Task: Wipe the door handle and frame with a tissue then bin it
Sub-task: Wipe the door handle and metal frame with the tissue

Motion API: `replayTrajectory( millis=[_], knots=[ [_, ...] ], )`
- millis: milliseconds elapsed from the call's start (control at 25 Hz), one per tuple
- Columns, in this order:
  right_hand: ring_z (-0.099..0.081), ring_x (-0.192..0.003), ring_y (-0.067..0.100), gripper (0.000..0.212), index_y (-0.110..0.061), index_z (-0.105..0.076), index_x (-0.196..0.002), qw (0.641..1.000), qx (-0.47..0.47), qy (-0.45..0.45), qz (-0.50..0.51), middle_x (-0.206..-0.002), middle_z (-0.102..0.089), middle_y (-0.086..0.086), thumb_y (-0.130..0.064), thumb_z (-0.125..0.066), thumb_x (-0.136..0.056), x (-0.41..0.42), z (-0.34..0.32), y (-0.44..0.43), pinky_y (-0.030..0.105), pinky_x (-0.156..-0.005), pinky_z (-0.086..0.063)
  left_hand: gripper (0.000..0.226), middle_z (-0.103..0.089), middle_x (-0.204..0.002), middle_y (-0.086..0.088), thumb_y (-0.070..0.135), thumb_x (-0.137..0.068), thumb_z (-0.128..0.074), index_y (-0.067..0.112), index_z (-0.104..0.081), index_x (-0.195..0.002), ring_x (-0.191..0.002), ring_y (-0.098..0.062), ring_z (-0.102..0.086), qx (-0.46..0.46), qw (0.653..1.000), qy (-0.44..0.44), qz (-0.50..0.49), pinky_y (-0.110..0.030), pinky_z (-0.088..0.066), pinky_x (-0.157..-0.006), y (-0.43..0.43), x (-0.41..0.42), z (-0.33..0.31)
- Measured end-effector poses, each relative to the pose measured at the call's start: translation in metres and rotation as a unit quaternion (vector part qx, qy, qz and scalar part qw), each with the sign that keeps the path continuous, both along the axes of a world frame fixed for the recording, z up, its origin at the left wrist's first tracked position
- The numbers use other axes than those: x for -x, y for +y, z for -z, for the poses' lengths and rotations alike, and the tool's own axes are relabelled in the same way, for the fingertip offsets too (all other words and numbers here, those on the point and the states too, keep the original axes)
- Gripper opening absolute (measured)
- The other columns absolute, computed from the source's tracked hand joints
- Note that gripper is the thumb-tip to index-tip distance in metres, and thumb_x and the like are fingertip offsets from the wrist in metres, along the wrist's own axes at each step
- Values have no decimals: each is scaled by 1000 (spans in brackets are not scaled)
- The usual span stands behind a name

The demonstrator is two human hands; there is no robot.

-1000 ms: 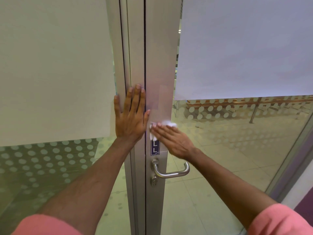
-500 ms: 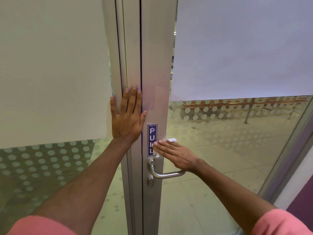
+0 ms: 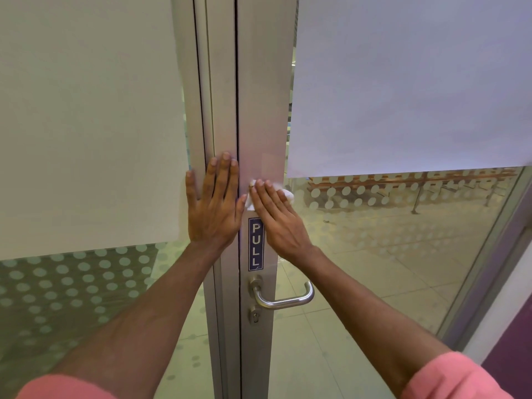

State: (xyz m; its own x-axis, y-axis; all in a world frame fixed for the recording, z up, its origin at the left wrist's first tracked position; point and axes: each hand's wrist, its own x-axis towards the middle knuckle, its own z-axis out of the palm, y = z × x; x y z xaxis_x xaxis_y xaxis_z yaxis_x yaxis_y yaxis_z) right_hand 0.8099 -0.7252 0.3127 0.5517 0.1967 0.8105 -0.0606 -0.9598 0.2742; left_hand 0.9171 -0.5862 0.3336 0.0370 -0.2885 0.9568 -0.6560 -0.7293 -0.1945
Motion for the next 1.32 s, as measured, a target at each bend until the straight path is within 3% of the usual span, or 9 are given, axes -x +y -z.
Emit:
replayTrajectory(
  millis=[200, 280, 480, 640, 840, 1000, 1160, 1240, 1320],
  knots=[
    [4, -150, 23, 83, -1, -3, -151, 983, -154, -102, 17, -161, -1, 9, 13, -48, -83, -13, -25, 5, 39, -123, -1, 64, -7, -165, -8, 45, -106, -14, 12, 2, -158, -153, -19, 13, -3, 1000, -1, 5, -51, 9, -122, 0, 1, 0],
    [3, -150, 24, 80, -3, -2, -152, 989, -116, -90, -3, -161, -1, 9, 8, -45, -86, -15, -18, 7, 38, -123, -1, 64, -7, -165, -8, 46, -106, -14, 12, 2, -158, -153, -19, 12, -3, 1000, 1, 9, -50, 10, -122, -1, 2, 1],
    [-4, -150, 20, 78, -6, -18, -151, 999, 19, 23, -41, -159, -11, 10, 14, -50, -82, -6, 13, 1, 36, -124, -6, 65, -9, -166, -7, 48, -106, -15, 12, 1, -158, -152, -18, 13, 0, 1000, -1, 11, -50, 12, -122, 0, -1, 1],
    [3, -151, 16, 79, -13, -13, -154, 978, 90, 178, -60, -161, -5, 3, 2, -52, -87, 18, 57, -18, 30, -122, 6, 64, -9, -165, -7, 47, -106, -12, 12, 4, -158, -152, -18, 16, -17, 1000, -1, -2, -51, 11, -121, 1, 0, 0],
    [-10, -147, 16, 70, -12, -26, -151, 916, 119, 372, -88, -160, -23, 5, 3, -57, -90, 37, 72, -29, 40, -120, -21, 64, -9, -165, -7, 47, -106, -12, 13, 2, -158, -152, -18, 13, -21, 1000, 20, 2, -49, 14, -122, 1, 1, 1],
    [-14, -149, 18, 61, -16, -25, -152, 895, 113, 425, -75, -161, -21, 4, -1, -47, -97, 50, 62, -22, 45, -121, -23, 65, -9, -165, -8, 48, -106, -11, 11, 4, -158, -152, -18, 16, -41, 998, 49, 8, -47, 19, -120, 8, 8, -7],
    [-7, -149, 7, 69, -32, -26, -151, 937, -178, 297, -51, -161, -14, -9, 2, -47, -94, 82, 78, 12, 29, -120, -14, 69, -14, -163, -16, 49, -104, -22, 7, -10, -157, -153, -26, -3, 15, 982, 152, 113, -46, 7, -123, 26, 36, 24],
    [-19, -147, 3, 77, -28, -35, -148, 904, -363, 208, -89, -158, -28, -7, 14, -46, -84, 100, 100, 44, 17, -119, -11, 65, -27, -157, -22, 43, -102, -34, 2, -27, -152, -148, -33, -21, 90, 953, 232, 171, -44, -14, -122, 41, 71, 79],
    [-39, -137, 1, 69, -23, -45, -143, 837, -514, 147, -120, -147, -46, -6, 12, -42, -84, 119, 132, 78, 12, -114, -23, 58, -43, -143, -22, 40, -100, -41, 1, -41, -143, -132, -33, -40, 167, 883, 382, 217, -40, -36, -109, 58, 116, 143]
  ],
)
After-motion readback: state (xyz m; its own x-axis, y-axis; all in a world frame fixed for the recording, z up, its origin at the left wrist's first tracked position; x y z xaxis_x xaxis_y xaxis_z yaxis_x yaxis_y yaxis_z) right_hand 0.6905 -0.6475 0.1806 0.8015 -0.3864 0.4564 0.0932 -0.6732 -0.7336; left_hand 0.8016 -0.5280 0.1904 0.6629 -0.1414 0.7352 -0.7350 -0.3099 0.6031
